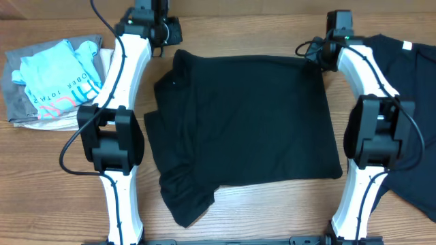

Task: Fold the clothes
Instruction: 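Lay the shirt flat on the table with both grippers, then grasp the shirt's top corners with both grippers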

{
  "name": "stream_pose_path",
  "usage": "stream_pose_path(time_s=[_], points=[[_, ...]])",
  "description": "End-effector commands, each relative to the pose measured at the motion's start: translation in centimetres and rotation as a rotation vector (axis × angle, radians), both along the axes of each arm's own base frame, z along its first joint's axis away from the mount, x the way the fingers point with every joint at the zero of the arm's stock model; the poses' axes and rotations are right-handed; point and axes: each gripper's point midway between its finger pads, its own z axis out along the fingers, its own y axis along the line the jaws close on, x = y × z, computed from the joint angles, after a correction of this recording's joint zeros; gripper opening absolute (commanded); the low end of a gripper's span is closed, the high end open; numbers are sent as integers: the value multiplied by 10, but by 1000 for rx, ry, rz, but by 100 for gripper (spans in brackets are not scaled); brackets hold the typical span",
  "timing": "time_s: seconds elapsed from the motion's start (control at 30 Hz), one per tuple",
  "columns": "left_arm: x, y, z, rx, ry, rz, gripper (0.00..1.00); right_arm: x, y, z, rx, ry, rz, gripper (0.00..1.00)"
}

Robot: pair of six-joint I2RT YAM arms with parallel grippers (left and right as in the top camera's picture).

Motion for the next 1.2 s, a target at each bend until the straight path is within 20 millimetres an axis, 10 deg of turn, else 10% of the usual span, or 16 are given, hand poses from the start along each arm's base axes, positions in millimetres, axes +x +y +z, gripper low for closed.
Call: stream_pose_path(time_s=[0.0, 0.3, 0.6, 0.7, 0.8, 0.83, 0.9, 1.17], points=[[-19, -22, -1, -58, 73, -22, 8, 1, 24, 44, 116, -62, 100, 8], [-70, -56, -47, -15, 280, -128, 8, -22, 46, 6, 117, 67, 176, 4], [-108, -44, -60, 22, 458, -71, 4, -47, 54, -4, 153, 171, 187, 4], [-108, -37, -62, 62, 454, -55, 5, -50, 59, -4, 181, 182, 198, 34], [-106, -36, -62, 71, 446, -62, 5, -52, 61, -4, 188, 187, 200, 36], [-106, -36, -62, 72, 447, -62, 5, -52, 62, -4, 188, 188, 202, 47], [-106, -34, -62, 82, 445, -60, 5, -52, 63, -4, 187, 188, 206, 100], [-100, -9, -63, 182, 425, 75, 13, -52, 64, -4, 187, 188, 208, 100]])
